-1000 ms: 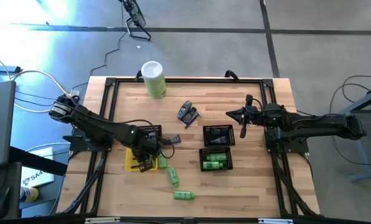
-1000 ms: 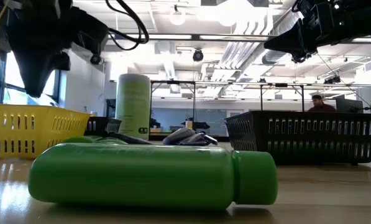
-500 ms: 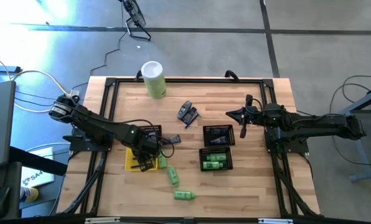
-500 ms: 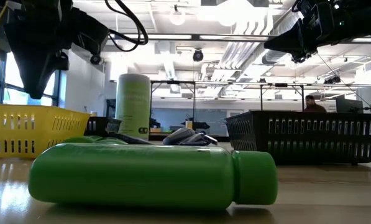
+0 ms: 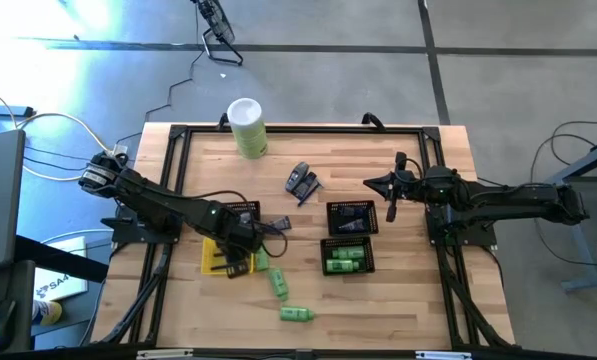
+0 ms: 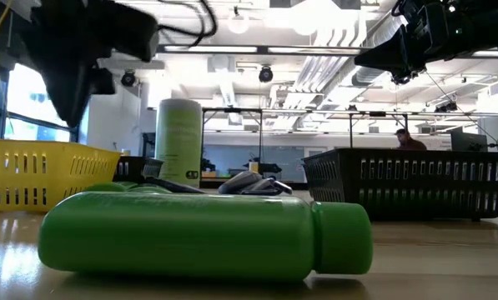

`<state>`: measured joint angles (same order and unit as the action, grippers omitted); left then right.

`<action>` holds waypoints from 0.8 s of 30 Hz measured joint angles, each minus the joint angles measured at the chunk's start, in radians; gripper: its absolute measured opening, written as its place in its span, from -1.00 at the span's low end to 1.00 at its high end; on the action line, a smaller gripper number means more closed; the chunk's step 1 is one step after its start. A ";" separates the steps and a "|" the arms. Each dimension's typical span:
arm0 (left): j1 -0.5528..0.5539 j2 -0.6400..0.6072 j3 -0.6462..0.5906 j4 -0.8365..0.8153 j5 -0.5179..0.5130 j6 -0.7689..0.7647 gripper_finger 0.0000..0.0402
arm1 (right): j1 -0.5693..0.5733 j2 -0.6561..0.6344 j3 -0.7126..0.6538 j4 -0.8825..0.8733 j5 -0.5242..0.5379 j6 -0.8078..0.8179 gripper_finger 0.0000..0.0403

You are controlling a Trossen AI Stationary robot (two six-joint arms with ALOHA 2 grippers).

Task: Pick & Place Travel size toiletries
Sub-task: Put the blue shave cream tub into the top right black bin

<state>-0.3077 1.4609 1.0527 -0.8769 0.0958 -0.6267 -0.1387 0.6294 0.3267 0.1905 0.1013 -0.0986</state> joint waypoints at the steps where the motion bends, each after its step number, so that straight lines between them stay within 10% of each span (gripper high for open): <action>1: 0.000 0.000 0.000 0.025 -0.002 0.022 -0.71 | 0.000 0.000 0.000 0.000 0.000 0.000 -0.99; 24: 0.001 0.000 0.000 0.138 -0.117 0.125 -0.96 | 0.000 0.000 -0.001 0.000 0.000 0.000 -0.99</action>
<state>-0.3071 1.4612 1.0527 -0.7389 -0.0212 -0.5014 -0.1387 0.6296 0.3260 0.1909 0.1017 -0.0990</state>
